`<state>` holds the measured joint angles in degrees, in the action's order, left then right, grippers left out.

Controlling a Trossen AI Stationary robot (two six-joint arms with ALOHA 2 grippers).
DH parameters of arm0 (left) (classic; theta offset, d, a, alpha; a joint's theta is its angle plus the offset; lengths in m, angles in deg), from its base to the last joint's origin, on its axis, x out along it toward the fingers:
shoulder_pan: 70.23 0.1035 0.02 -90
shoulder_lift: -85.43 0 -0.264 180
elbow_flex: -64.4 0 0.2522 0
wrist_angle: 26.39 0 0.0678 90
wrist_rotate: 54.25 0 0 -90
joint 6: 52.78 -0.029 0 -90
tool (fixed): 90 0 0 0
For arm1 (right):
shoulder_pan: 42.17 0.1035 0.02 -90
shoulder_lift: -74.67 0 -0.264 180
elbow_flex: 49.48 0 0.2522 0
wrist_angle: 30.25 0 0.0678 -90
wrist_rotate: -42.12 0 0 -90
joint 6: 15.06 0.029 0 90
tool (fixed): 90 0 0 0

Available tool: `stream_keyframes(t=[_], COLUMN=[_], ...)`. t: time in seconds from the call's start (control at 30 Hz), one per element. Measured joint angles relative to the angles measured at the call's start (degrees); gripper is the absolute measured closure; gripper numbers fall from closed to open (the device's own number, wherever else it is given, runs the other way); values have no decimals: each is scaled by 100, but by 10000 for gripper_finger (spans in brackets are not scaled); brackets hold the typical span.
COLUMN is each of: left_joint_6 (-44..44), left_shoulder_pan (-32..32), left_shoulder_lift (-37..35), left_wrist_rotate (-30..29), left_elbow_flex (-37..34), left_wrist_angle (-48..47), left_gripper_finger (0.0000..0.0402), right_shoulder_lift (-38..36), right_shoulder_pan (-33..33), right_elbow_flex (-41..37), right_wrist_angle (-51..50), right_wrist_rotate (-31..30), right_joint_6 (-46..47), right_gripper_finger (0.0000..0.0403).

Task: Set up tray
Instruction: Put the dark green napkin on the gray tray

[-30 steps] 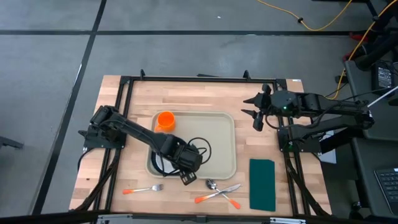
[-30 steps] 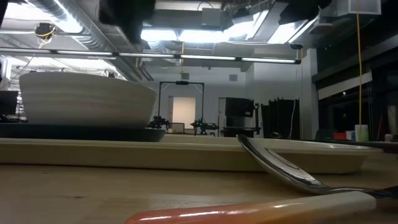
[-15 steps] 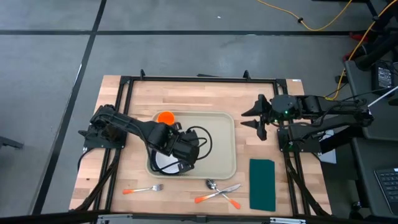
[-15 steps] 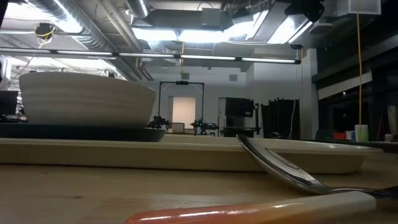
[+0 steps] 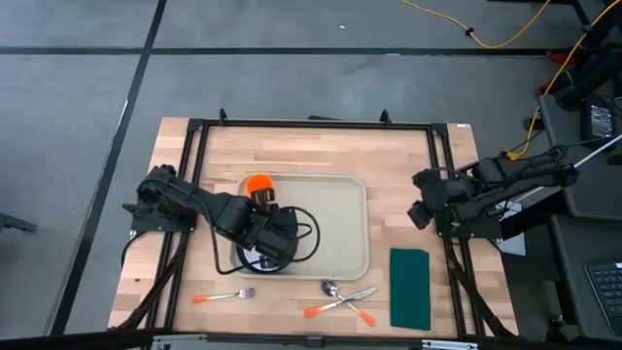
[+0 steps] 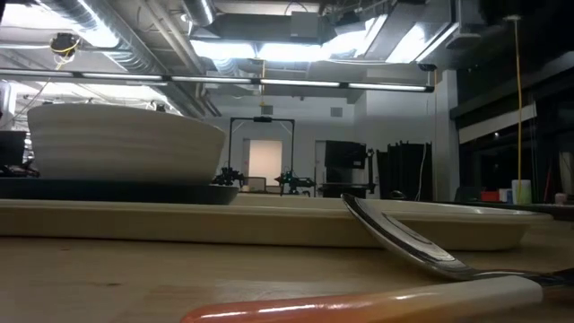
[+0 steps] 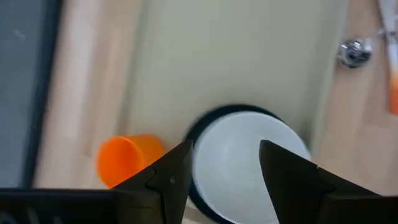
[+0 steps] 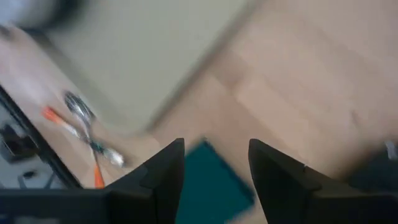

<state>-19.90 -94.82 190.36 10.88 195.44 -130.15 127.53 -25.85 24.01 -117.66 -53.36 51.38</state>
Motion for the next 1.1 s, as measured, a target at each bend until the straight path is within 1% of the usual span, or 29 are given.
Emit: stream_keyframes(t=[0.1,0.2,0.3,0.4,0.5,0.63,0.8,0.87,0.93,1.03,1.1], left_joint_6=[-73,-86,-118,-118,-102,-14,156,229,257,363,394], left_shoulder_pan=[-12,26,84,128,204,304,430,456,457,449,450], left_shoulder_lift=[-98,-161,-248,-282,-314,-314,-311,-311,-311,-311,-311], left_wrist_rotate=[-537,-929,-1007,-1013,-1012,-976,-814,-813,-815,-804,-804], left_elbow_flex=[4,0,1,0,0,0,0,0,0,0,0], left_wrist_angle=[-5,-2,-5,0,-2,-4,-2,-2,-2,-2,-2], left_gripper_finger=[222,222,222,222,222,222,222,222,222,222,222], right_shoulder_lift=[0,-2,-2,117,434,998,1792,2103,2376,2627,2753], right_shoulder_pan=[93,137,139,139,139,129,39,-18,-121,-276,-425], right_elbow_flex=[-2,-49,-264,-648,-1088,-1594,-1818,-1770,-1650,-1591,-1590], right_wrist_angle=[-446,-364,34,455,552,779,1754,2048,2101,2091,2243], right_wrist_rotate=[309,498,921,1500,1908,2163,2510,2507,2481,2276,2258], right_joint_6=[227,65,-411,-1145,-1848,-2767,-3556,-3833,-4133,-4527,-4759], right_gripper_finger=[217,196,159,120,97,97,102,102,102,102,102])
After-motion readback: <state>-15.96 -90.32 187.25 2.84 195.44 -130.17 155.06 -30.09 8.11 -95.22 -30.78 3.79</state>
